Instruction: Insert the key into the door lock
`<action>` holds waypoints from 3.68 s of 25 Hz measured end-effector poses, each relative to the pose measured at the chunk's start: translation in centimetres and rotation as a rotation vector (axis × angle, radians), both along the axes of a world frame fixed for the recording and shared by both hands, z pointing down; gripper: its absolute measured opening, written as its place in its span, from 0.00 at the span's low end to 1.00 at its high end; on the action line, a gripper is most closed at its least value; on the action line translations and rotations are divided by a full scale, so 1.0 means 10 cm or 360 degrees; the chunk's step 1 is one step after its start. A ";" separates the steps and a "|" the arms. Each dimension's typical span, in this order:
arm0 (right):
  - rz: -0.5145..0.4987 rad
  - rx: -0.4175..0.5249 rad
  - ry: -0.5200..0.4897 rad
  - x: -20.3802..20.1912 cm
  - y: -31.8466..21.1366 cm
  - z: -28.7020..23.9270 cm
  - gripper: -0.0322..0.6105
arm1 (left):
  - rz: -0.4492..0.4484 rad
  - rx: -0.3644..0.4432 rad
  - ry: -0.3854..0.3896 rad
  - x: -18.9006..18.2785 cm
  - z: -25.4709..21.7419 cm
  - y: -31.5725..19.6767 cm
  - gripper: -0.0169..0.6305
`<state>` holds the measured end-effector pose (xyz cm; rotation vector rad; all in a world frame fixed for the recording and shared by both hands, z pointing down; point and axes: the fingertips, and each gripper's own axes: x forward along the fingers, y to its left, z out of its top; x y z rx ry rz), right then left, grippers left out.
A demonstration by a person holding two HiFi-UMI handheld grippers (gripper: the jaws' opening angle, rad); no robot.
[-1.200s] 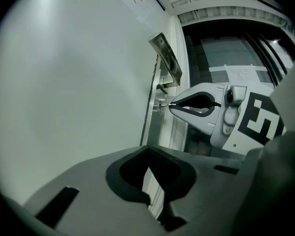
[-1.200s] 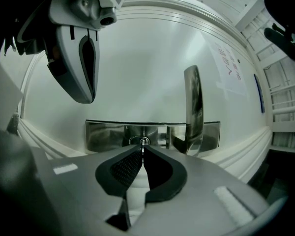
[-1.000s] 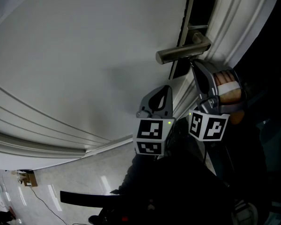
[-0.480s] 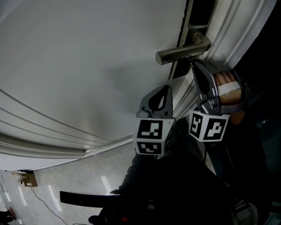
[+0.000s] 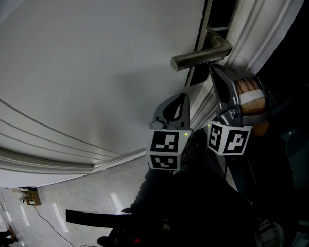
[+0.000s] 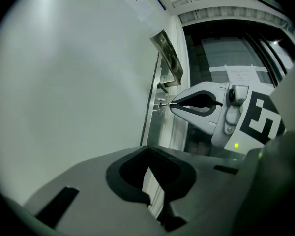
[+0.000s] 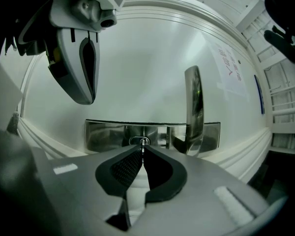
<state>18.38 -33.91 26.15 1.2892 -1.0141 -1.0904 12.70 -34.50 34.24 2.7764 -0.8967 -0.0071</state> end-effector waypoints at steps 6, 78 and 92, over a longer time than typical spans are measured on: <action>0.0006 0.0006 0.0002 -0.01 -0.02 0.00 0.07 | 0.0006 0.0002 0.0004 0.01 -0.01 0.02 0.03; 0.0013 0.0016 0.0037 -0.06 -0.07 -0.05 0.07 | 0.0022 -0.0006 0.0026 0.04 -0.02 -0.02 0.03; 0.0005 0.0016 0.0012 -0.07 -0.07 -0.04 0.07 | 0.0016 -0.0007 0.0010 0.03 -0.02 -0.03 0.03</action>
